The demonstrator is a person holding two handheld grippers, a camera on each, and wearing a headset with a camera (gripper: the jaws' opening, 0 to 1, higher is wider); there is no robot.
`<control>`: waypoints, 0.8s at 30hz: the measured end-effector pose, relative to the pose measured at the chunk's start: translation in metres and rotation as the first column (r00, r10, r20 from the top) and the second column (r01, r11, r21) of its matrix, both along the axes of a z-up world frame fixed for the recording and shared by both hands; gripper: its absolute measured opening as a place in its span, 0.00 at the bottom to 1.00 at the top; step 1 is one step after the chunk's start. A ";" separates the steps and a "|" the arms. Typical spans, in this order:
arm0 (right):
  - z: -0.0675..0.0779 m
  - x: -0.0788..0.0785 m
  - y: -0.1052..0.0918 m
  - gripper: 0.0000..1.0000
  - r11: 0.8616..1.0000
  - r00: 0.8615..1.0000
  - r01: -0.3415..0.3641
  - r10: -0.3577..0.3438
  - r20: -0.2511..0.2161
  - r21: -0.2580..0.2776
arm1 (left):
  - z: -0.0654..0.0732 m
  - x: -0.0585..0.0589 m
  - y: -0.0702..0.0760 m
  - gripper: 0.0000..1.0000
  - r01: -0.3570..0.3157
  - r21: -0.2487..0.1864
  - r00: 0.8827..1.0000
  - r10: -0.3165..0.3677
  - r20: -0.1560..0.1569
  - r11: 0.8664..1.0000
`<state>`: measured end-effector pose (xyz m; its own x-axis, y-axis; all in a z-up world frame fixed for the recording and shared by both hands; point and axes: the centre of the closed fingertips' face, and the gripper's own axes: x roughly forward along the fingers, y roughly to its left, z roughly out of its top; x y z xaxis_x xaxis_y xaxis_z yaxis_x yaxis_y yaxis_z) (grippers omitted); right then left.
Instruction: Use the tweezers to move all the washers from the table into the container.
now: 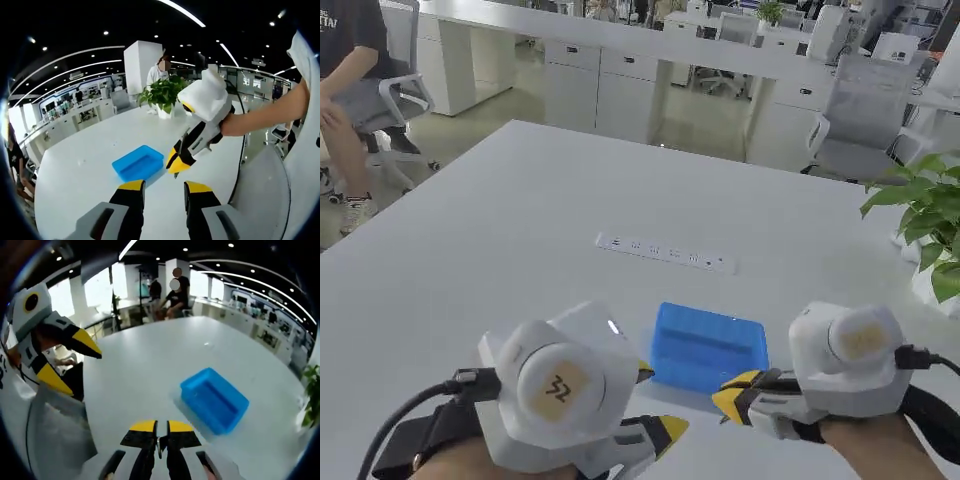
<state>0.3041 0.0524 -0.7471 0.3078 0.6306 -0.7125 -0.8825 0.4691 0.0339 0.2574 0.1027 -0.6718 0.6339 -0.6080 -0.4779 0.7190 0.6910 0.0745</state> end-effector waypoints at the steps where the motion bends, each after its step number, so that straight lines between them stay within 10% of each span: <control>1: -0.006 -0.006 -0.001 0.03 1.000 1.000 -0.008 0.008 -0.019 -0.006 | -0.001 -0.001 -0.001 0.29 0.007 -0.001 1.000 -0.007 -0.009 1.000; 15: -0.065 -0.050 -0.008 0.03 0.996 0.990 -0.050 0.039 -0.134 -0.078 | -0.025 -0.007 -0.026 0.15 0.153 0.061 0.988 -0.153 0.000 0.986; 24: -0.077 -0.063 0.001 0.04 0.992 0.986 -0.084 0.070 -0.148 -0.093 | -0.054 -0.015 -0.043 0.14 0.222 0.084 0.974 -0.217 -0.071 0.971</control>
